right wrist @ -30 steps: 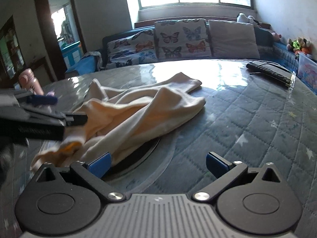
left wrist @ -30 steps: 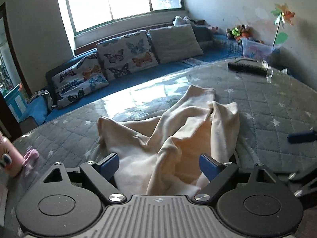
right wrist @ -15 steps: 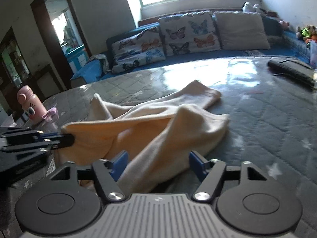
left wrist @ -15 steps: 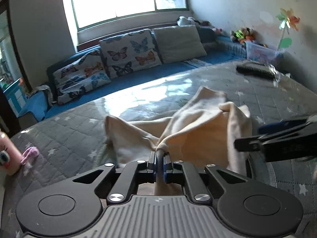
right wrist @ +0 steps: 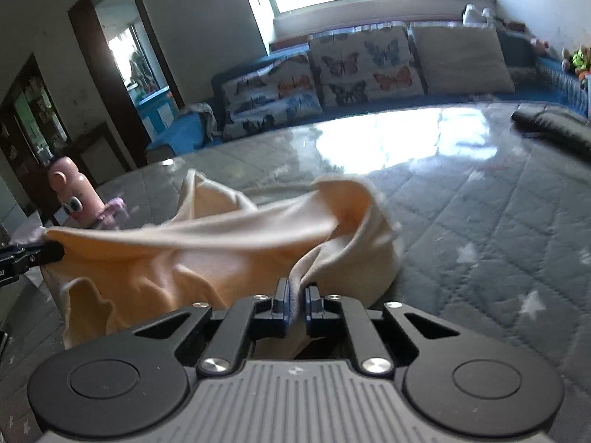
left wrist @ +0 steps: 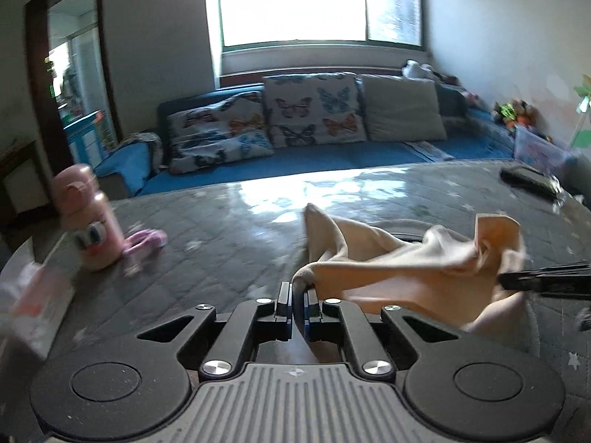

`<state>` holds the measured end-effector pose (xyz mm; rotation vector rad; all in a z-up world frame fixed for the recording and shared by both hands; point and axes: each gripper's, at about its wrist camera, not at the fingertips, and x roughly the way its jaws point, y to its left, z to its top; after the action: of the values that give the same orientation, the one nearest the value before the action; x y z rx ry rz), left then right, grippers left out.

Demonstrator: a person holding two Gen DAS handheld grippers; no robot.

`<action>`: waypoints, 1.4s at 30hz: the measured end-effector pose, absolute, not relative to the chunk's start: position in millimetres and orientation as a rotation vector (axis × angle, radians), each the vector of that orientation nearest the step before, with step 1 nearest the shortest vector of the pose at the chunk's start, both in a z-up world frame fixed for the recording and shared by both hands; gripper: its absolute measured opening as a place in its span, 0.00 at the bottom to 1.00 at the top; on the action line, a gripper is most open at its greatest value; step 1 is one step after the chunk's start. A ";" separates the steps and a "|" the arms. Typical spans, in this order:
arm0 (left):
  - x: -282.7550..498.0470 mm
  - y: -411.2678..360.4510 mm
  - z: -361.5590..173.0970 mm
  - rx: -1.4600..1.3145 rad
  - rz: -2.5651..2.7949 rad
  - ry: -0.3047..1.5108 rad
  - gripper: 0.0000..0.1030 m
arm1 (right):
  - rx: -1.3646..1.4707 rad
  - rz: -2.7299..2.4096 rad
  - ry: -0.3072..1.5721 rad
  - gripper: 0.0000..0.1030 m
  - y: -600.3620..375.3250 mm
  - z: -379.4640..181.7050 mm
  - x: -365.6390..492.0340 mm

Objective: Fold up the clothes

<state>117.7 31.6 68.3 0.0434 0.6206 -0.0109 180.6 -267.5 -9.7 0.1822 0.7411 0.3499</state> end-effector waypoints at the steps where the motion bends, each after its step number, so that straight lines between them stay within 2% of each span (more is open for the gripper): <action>1: 111.9 38.3 69.7 0.022 -0.003 0.624 0.06 | 0.189 0.351 0.728 0.07 -272.8 -4.4 174.9; 12: 25.7 75.8 60.1 -0.069 -0.022 0.721 0.06 | 0.198 0.338 0.696 0.06 -323.9 27.1 101.6; 15: 3.6 75.0 48.3 -0.051 -0.065 0.775 0.06 | 0.157 0.361 0.771 0.07 -327.7 18.5 80.9; 17: -5.0 73.4 41.0 -0.039 -0.082 0.809 0.10 | 0.123 0.359 0.824 0.11 -327.4 8.7 71.5; 19: -9.3 72.3 36.1 -0.017 -0.082 0.827 0.12 | 0.082 0.349 0.871 0.27 -326.8 -0.1 65.8; 20: -11.0 72.3 35.6 -0.004 -0.080 0.829 0.14 | 0.066 0.334 0.877 0.29 -327.2 -1.1 63.7; 22: -13.6 72.3 38.7 0.019 -0.075 0.815 0.32 | 0.031 0.305 0.878 0.35 -327.9 -0.4 57.5; 25: -11.8 70.3 48.6 0.045 -0.077 0.776 0.37 | 0.022 0.275 0.839 0.37 -332.1 9.8 59.1; 30: 7.6 44.9 55.2 0.079 -0.149 0.725 0.37 | -0.038 0.285 0.800 0.40 -317.4 13.2 77.1; 38: 63.0 -23.2 38.2 0.156 -0.305 0.717 0.36 | -0.179 0.310 0.831 0.38 -291.6 -14.1 94.8; 39: 69.0 -30.3 36.0 0.171 -0.317 0.716 0.36 | -0.185 0.306 0.835 0.35 -293.1 -15.9 95.7; 40: 75.0 -37.4 33.8 0.186 -0.329 0.716 0.36 | -0.182 0.298 0.837 0.24 -296.1 -17.4 96.1; 42: 85.3 -52.4 28.7 0.220 -0.360 0.710 0.36 | -0.175 0.283 0.842 0.15 -302.0 -20.2 97.0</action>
<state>85.3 -52.4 28.7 0.2203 0.7096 -0.3597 97.0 -302.0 -20.2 -0.1755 0.8416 0.2834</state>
